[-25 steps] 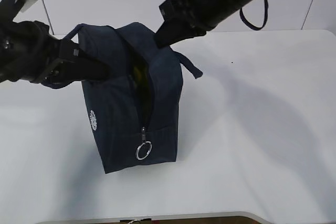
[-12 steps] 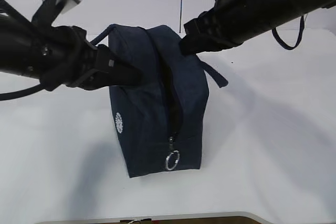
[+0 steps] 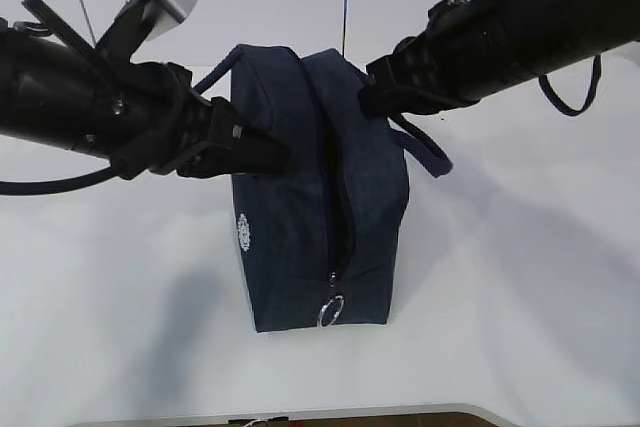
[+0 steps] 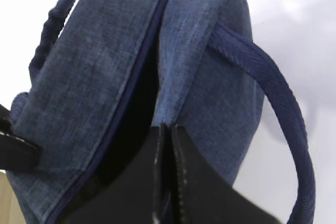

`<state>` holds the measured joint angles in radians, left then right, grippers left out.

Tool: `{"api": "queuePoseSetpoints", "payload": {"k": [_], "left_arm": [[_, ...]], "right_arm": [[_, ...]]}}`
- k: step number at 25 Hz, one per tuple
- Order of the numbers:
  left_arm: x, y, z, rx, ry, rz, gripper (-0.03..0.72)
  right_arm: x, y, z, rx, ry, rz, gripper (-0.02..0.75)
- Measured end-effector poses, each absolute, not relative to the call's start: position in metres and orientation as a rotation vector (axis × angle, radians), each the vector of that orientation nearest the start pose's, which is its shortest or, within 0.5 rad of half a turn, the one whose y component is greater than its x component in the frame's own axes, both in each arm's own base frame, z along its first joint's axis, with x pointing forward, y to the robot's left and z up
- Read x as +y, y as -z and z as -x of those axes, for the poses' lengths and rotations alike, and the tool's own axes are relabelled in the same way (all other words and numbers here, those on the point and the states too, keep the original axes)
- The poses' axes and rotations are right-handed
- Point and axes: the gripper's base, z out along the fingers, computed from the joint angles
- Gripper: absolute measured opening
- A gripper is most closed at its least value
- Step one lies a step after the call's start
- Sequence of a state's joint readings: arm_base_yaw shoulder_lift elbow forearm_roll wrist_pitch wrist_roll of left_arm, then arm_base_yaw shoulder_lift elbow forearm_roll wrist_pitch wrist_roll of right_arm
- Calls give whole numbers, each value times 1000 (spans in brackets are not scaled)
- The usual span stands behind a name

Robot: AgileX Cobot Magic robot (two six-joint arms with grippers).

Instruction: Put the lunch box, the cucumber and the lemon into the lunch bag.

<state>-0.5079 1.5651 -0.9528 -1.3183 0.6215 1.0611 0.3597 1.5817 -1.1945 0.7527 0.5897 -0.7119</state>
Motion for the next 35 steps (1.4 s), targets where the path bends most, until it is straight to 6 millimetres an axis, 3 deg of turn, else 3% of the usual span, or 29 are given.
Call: {"api": "queuePoseSetpoints", "payload": {"k": [12,19,35], "left_arm": [[-200,-248,-257,2184,936,-829,-10],[-199,-248,-258,2130,883,-908,-10],[-202,-245,-259,2137,928,-884,-10]], "right_arm": [[150,-304,-309,2189,-584,620,8],[147,-289,-304,2230,-612,509,8],[151,-287,-307,2151,-645,532,8]]}}
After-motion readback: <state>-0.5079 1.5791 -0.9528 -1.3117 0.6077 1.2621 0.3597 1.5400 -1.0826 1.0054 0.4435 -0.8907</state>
